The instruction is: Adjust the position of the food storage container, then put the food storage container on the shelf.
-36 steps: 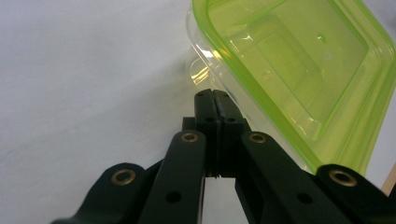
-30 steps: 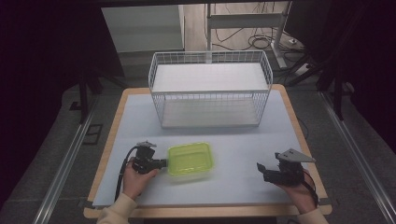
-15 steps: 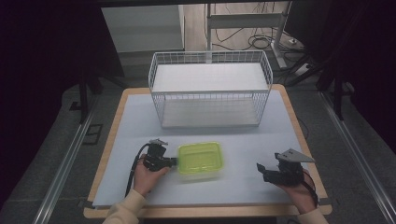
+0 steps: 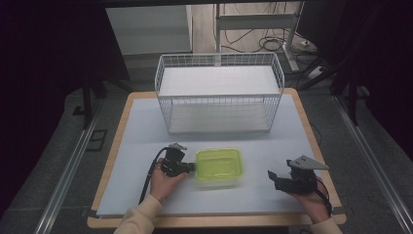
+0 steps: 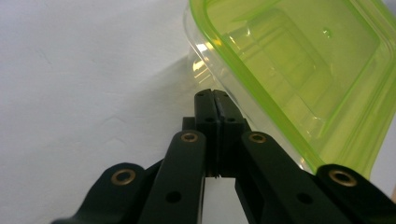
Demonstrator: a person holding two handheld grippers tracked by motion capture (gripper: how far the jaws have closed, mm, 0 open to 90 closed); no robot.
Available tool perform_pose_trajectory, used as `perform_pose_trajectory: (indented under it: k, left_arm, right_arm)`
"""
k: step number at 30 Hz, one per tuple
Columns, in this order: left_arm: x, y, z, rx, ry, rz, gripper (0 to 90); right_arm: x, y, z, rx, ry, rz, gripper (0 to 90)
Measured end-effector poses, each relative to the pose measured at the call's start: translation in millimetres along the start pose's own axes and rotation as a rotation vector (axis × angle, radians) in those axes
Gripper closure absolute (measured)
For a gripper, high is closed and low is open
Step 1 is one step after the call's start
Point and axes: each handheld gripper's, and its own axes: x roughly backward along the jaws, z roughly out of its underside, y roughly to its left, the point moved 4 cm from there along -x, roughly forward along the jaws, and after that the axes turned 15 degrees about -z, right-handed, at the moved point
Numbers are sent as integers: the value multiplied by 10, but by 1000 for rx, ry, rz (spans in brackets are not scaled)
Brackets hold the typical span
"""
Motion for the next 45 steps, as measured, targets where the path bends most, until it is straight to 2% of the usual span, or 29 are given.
perform_pose_trajectory:
  k: [4, 5, 11, 18, 24, 26, 29, 33, 34, 36, 38, 40, 41, 43, 45]
  left_arm:
    - [56, 72, 18, 6, -15, -5, 900]
    - [109, 121, 46, 15, -26, -5, 900]
    - [333, 210, 137, 39, -70, -5, 899]
    - [449, 255, 167, 37, -91, 0, 892]
    - [549, 298, 179, 58, -116, -3, 862]
    - [558, 293, 178, 62, -120, 2, 803]
    - [580, 287, 166, 81, -132, 3, 615]
    - [622, 300, 151, 106, -138, 15, 469]
    - [649, 313, 140, 127, -148, 26, 450]
    - [656, 312, 128, 141, -144, 46, 415]
    - [654, 308, 122, 146, -144, 54, 407]
    - [641, 289, 110, 146, -136, 69, 403]
    - [640, 277, 107, 143, -131, 74, 397]
    - [644, 269, 101, 143, -129, 79, 395]
    - [664, 263, 78, 151, -126, 94, 395]
  right_arm:
    - [-2, 3, 0, -1, 0, -2, 177]
    - [-2, 5, -1, -2, -2, -4, 178]
    - [-15, 6, 3, -2, -1, -13, 182]
    - [-17, 12, 4, -4, 1, -17, 187]
    - [-26, 9, 13, -8, 1, -34, 188]
    - [-30, 3, 14, -29, -7, -55, 188]
    - [-28, -3, 13, -49, -13, -74, 188]
    - [-37, 24, -12, -68, -13, -111, 203]
    - [-40, 38, -29, -65, -8, -124, 204]
    - [-47, 73, -70, -68, 8, -155, 207]
    - [-71, 109, -137, -75, 30, -197, 216]
    - [-86, 125, -168, -75, 41, -210, 217]
    - [-115, 159, -232, -78, 52, -237, 219]
    - [-125, 173, -258, -82, 56, -245, 220]
    - [-156, 232, -379, -97, 59, -276, 241]
